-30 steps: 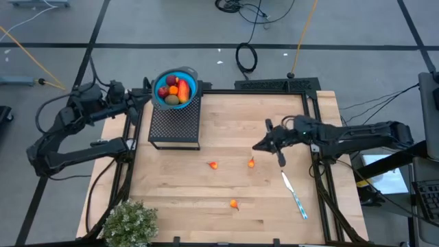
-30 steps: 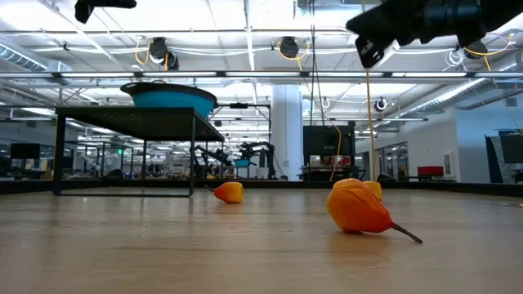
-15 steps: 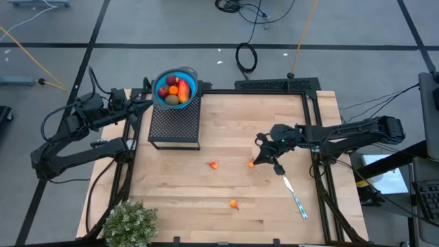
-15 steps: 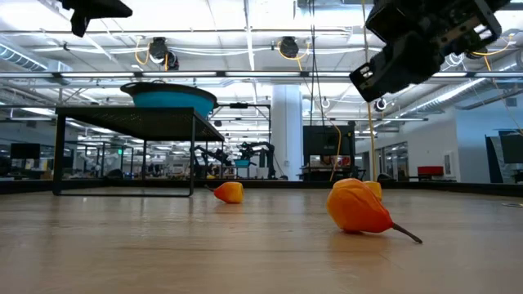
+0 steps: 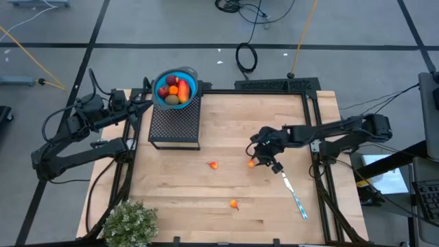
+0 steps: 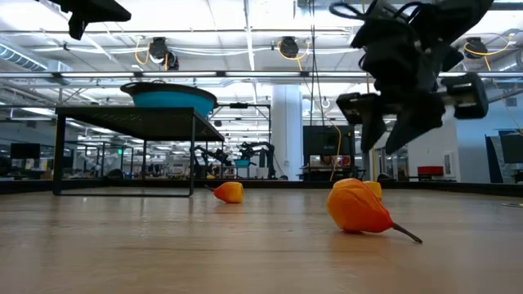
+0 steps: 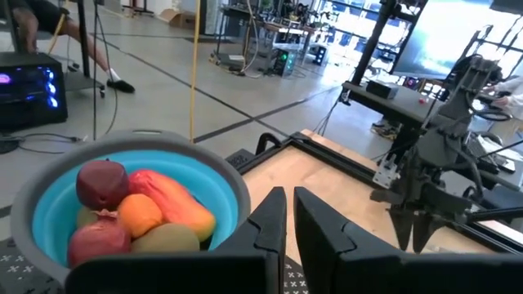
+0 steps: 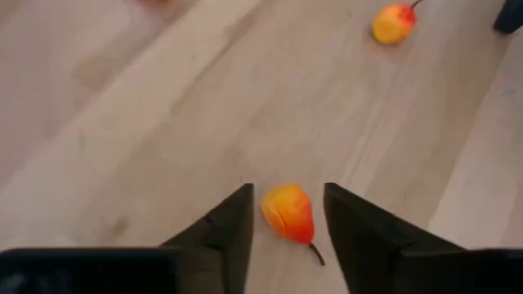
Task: Pick & Place Fruit
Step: Put the peach into the blue strainer bowl on the shelf
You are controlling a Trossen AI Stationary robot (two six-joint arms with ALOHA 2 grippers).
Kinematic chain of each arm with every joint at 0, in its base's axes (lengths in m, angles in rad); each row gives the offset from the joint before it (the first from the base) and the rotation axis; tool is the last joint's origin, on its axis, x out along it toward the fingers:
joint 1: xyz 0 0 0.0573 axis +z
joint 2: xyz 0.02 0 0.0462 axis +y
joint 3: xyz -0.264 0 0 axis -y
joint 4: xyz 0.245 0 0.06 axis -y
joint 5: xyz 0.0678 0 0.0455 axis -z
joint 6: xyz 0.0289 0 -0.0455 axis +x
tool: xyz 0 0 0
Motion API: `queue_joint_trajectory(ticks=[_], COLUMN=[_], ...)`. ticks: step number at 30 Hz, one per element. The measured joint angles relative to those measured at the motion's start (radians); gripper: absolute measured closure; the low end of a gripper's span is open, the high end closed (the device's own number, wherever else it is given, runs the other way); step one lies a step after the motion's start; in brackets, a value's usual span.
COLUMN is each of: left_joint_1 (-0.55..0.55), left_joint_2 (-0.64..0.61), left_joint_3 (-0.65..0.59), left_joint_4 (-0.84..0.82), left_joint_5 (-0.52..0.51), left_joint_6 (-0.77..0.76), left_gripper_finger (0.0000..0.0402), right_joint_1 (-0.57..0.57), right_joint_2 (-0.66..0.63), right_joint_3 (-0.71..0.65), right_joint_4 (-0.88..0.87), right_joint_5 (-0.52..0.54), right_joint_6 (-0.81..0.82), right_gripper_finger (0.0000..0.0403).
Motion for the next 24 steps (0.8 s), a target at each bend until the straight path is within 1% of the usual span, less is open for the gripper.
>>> queue_joint_trajectory(ticks=[6, 11, 16, 24], left_joint_1=[0.0, 0.0, 0.0, 0.0], left_joint_2=[0.0, 0.0, 0.0, 0.0], left_joint_3=[0.0, 0.0, 0.0, 0.0], left_joint_4=[0.0, -0.001, -0.002, -0.002], left_joint_5=[-0.003, -0.004, -0.004, -0.004], left_joint_6=[0.0, -0.001, -0.004, -0.005], left_gripper_finger=[0.0375, 0.0376, 0.0376, 0.0376], right_joint_1=[-0.012, -0.013, -0.019, -0.073], right_joint_2=[0.079, 0.145, 0.211, 0.228], right_joint_3=[0.0, 0.0, 0.0, 0.0], right_joint_4=[0.033, 0.08, 0.081, 0.101], right_joint_5=[-0.002, -0.001, 0.001, -0.001], right_joint_6=[-0.096, -0.158, -0.188, -0.188], right_gripper_finger=[0.0195, 0.0162, 0.0157, 0.0174])
